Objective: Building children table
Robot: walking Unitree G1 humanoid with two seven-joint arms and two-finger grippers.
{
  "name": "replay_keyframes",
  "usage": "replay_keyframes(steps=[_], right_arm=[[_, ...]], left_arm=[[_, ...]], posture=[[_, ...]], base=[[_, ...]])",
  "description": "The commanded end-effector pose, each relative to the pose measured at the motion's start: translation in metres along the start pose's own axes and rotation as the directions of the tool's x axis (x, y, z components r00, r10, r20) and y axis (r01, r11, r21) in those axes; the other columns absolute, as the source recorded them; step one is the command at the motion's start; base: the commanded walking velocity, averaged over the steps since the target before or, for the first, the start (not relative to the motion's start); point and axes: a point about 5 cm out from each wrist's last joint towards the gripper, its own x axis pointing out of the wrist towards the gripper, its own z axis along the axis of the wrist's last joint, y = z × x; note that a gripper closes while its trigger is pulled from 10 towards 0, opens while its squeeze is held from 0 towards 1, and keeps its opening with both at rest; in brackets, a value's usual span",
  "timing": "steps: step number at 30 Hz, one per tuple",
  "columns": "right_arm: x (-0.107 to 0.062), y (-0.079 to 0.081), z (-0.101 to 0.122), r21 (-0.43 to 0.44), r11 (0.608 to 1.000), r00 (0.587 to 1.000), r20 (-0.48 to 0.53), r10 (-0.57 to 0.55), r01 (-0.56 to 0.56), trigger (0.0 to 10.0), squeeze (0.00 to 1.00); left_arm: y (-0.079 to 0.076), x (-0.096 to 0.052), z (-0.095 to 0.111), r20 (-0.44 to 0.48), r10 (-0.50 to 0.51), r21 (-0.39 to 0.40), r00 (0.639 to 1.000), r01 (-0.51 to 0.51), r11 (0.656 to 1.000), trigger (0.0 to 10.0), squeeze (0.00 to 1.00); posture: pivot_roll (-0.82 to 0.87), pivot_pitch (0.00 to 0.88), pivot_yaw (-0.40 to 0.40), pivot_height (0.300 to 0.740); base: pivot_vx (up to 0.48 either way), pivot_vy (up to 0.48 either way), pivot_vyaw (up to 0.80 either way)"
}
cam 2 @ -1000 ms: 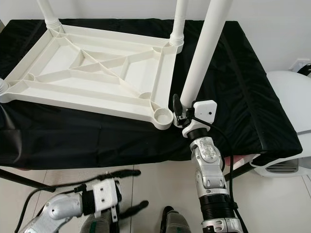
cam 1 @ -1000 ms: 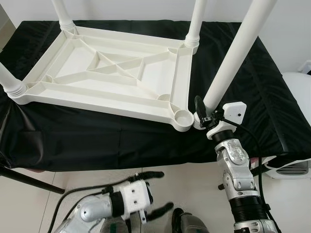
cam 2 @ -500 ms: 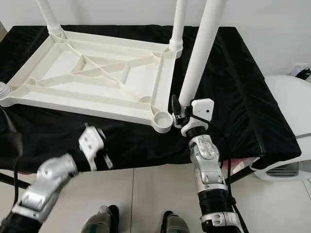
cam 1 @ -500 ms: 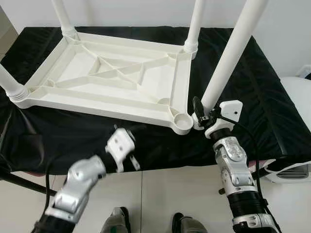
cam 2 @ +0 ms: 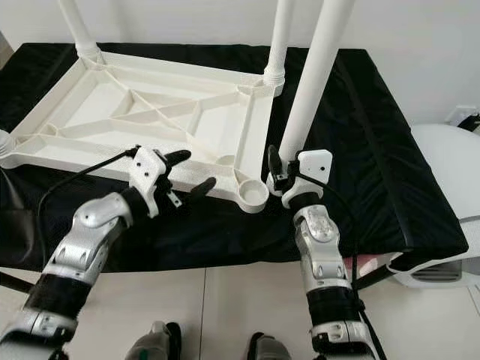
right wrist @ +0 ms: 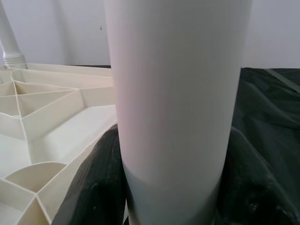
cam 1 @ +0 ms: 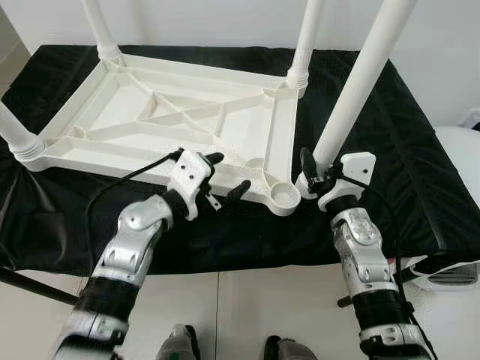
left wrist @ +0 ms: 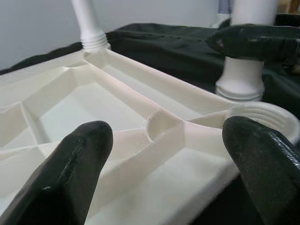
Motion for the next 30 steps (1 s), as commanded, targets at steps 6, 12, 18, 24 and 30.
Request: replay_keyframes(steps=[6, 12, 18, 24, 30], right_arm=[[0.002, -0.01, 0.004, -0.016, 0.999, 0.999, 0.018, -0.03, 0.03, 10.0, 0.0], [0.003, -0.018, 0.007, -0.035, 0.998, 0.999, 0.027, -0.044, 0.045, 10.0, 0.0], [0.004, -0.023, 0.009, -0.049, 0.997, 0.997, 0.037, -0.061, 0.063, 10.0, 0.0], [0.006, -0.023, 0.012, -0.046, 0.996, 0.996, 0.05, -0.069, 0.071, 10.0, 0.0], [0.008, -0.022, 0.018, -0.022, 0.996, 0.993, 0.076, -0.087, 0.089, 10.0, 0.0]], left_arm=[[0.005, 0.008, -0.003, -0.005, 0.081, -0.003, 0.997, -0.081, 0.997, 10.0, 0.0], [-0.004, 0.008, -0.003, 0.008, -0.112, 0.019, 0.994, 0.112, 0.994, 10.0, 0.0], [-0.015, 0.009, -0.001, 0.01, -0.254, 0.069, 0.967, 0.252, 0.965, 10.0, 0.0], [-0.026, 0.016, -0.012, -0.064, -0.328, 0.136, 0.943, 0.334, 0.933, 10.0, 0.0], [-0.032, 0.018, -0.026, -0.164, -0.361, 0.199, 0.918, 0.389, 0.899, 10.0, 0.0]], posture=[[0.08, 0.142, -0.004, 0.74], [0.06, 0.141, -0.004, 0.74], [0.05, 0.143, 0.002, 0.74], [0.05, 0.139, 0.007, 0.74], [0.05, 0.145, 0.024, 0.74]], base=[[0.0, 0.0, 0.0], [0.0, 0.0, 0.0], [0.0, 0.0, 0.0], [0.0, 0.0, 0.0], [0.0, 0.0, 0.0]])
